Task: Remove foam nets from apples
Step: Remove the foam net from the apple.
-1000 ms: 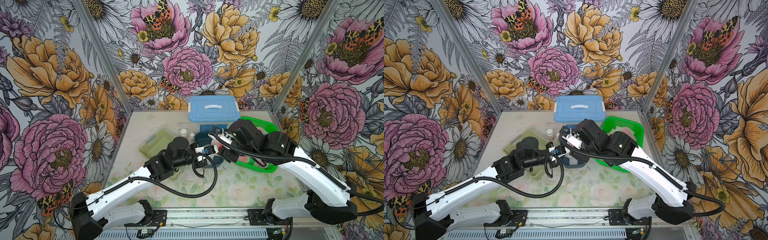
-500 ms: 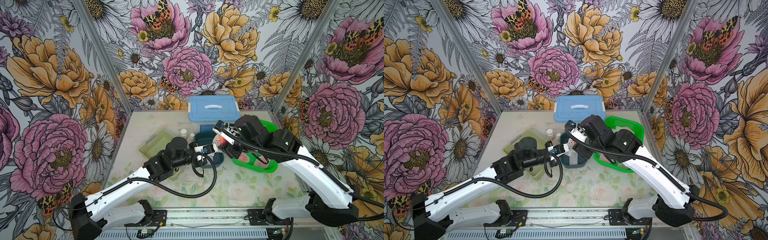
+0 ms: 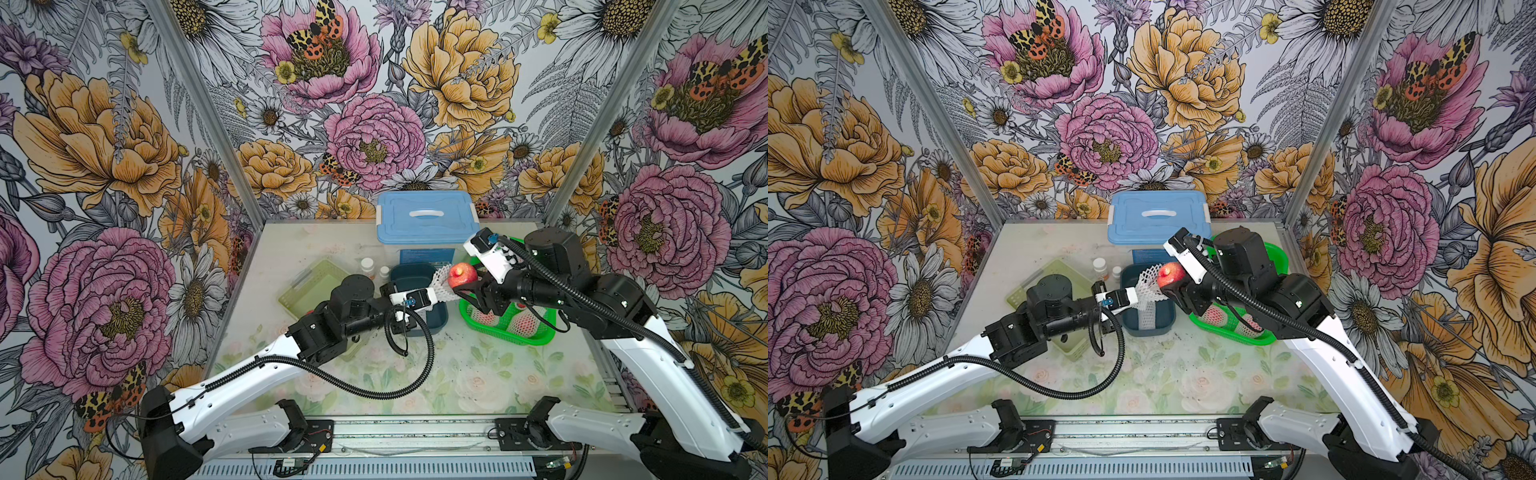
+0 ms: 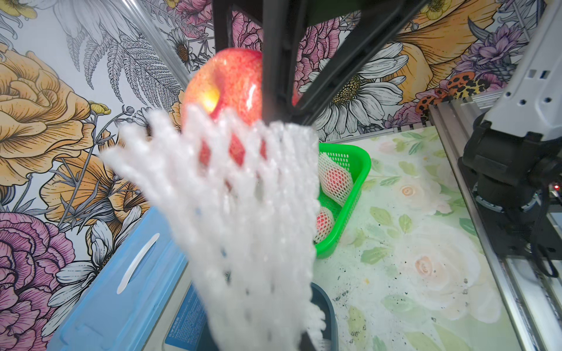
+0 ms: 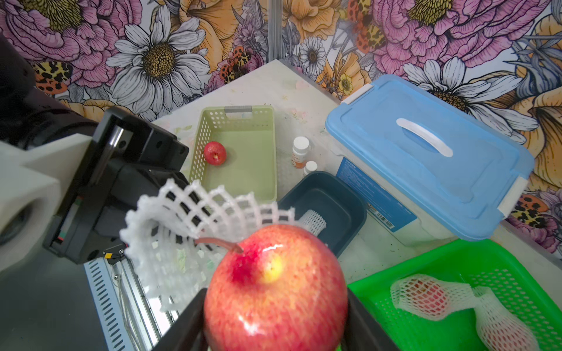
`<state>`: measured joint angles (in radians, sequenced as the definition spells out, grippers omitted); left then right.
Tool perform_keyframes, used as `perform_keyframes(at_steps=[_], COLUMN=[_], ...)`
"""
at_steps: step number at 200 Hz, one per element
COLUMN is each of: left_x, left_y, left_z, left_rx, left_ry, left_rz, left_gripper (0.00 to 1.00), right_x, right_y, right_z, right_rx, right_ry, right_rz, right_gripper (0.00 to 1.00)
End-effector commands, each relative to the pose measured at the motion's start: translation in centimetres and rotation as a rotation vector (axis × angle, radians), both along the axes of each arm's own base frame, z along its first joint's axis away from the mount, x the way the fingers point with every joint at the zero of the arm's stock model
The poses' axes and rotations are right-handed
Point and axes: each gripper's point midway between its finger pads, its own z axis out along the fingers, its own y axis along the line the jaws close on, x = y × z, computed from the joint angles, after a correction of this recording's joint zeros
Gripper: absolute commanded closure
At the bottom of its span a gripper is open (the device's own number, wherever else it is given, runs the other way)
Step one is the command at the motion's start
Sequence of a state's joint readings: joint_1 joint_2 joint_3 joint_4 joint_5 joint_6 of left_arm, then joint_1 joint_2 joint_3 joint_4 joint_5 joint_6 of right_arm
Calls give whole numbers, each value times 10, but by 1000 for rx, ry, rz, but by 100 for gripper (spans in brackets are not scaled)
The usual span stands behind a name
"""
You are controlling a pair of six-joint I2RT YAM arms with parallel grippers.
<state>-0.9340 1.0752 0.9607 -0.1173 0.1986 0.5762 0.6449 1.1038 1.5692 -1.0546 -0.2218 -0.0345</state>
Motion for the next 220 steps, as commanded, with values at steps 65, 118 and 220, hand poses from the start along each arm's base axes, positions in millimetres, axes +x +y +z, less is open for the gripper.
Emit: perform_keyframes(at_steps=[65,118,220], left_x=[18,56,89], left_y=[5,25,119], left_z=[-11,2,39], left_rx=[56,29,-200], left_ry=[57,81,273], left_rz=[95,284,569], left_gripper=[100,100,100], right_x=[-6,-4,56], right_y=[5,-4,3], right_z=[79,77,19], right_rx=[384,419,326], right_ry=[-150,-103,20], right_rz=[62,75,-49], right_gripper=[36,36,36])
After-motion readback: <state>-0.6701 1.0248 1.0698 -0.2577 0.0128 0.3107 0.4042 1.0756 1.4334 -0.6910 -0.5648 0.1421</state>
